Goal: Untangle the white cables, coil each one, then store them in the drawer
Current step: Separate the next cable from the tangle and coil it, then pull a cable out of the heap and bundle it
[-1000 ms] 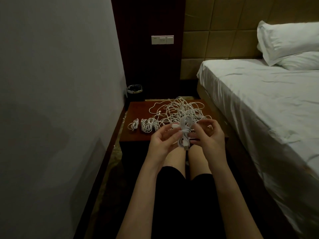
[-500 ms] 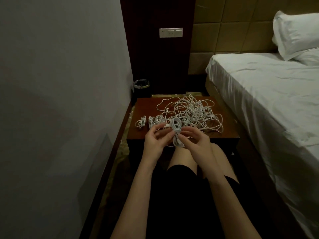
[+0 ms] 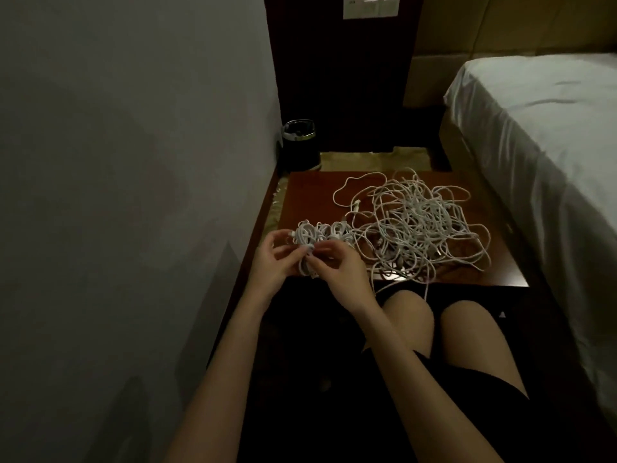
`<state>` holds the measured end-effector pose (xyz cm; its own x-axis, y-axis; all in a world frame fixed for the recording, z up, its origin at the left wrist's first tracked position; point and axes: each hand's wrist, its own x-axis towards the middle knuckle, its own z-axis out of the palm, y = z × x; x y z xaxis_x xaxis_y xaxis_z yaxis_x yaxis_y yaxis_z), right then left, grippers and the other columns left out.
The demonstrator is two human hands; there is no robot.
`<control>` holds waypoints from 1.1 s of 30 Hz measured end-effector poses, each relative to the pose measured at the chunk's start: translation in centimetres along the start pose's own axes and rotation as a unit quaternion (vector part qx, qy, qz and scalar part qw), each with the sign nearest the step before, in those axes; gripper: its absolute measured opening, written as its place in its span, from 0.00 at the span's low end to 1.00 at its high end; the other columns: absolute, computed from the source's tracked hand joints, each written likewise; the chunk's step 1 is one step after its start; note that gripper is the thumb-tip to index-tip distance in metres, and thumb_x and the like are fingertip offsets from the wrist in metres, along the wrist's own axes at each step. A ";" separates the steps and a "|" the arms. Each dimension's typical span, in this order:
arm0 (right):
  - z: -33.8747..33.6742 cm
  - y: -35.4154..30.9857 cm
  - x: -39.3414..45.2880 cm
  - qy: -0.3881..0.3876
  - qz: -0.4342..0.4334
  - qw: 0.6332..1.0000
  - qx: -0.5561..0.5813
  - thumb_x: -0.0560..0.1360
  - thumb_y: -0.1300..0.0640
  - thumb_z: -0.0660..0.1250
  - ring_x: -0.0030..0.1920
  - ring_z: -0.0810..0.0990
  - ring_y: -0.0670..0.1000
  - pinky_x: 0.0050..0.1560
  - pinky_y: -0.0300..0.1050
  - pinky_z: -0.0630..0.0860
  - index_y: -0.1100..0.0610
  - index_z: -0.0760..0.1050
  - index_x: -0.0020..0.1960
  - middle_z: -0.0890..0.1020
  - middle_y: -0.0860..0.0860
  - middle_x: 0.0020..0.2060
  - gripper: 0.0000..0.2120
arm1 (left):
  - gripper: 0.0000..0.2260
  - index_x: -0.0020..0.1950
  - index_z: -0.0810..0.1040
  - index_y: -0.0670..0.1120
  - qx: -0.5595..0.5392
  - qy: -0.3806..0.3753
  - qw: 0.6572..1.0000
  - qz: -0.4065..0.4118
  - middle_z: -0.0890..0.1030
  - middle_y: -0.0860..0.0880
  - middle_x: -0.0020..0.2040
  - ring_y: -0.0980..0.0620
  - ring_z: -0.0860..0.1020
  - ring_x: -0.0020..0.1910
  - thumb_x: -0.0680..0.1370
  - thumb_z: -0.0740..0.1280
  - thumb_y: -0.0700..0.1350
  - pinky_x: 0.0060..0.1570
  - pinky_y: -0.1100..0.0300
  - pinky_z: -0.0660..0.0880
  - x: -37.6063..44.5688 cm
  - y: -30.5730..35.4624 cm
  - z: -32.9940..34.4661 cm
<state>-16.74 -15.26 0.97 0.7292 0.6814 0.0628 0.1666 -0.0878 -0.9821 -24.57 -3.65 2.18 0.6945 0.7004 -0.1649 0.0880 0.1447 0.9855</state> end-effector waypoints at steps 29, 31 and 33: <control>1.4 5.9 14.8 -0.197 -0.044 0.842 -0.499 0.76 0.64 0.61 0.73 0.62 0.52 0.73 0.67 0.42 0.58 0.70 0.69 0.67 0.52 0.70 0.21 | 0.20 0.68 0.73 0.40 0.161 0.021 0.980 -0.115 0.78 0.44 0.60 0.49 0.78 0.58 0.76 0.70 0.39 0.61 0.54 0.75 15.5 -5.2 -1.1; 1.1 5.9 14.7 -0.195 -0.046 0.843 -0.500 0.75 0.65 0.61 0.74 0.61 0.52 0.73 0.67 0.43 0.57 0.70 0.69 0.67 0.51 0.70 0.22 | 0.19 0.67 0.74 0.39 0.178 0.032 0.978 -0.107 0.79 0.45 0.59 0.50 0.77 0.56 0.77 0.70 0.40 0.57 0.58 0.74 15.6 -5.5 -0.8; 1.0 5.9 14.4 -0.197 -0.045 0.843 -0.499 0.75 0.66 0.61 0.74 0.60 0.53 0.73 0.67 0.44 0.57 0.69 0.70 0.67 0.51 0.71 0.23 | 0.16 0.65 0.77 0.41 0.226 0.041 0.970 -0.083 0.80 0.45 0.59 0.52 0.77 0.54 0.77 0.70 0.42 0.54 0.60 0.74 15.8 -5.9 -0.8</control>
<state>-5.91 -5.19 -4.06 0.4389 0.8894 -0.1274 0.8283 -0.4555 -0.3262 -14.70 7.12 -6.23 0.5868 0.7497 -0.3061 0.5104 -0.0490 0.8585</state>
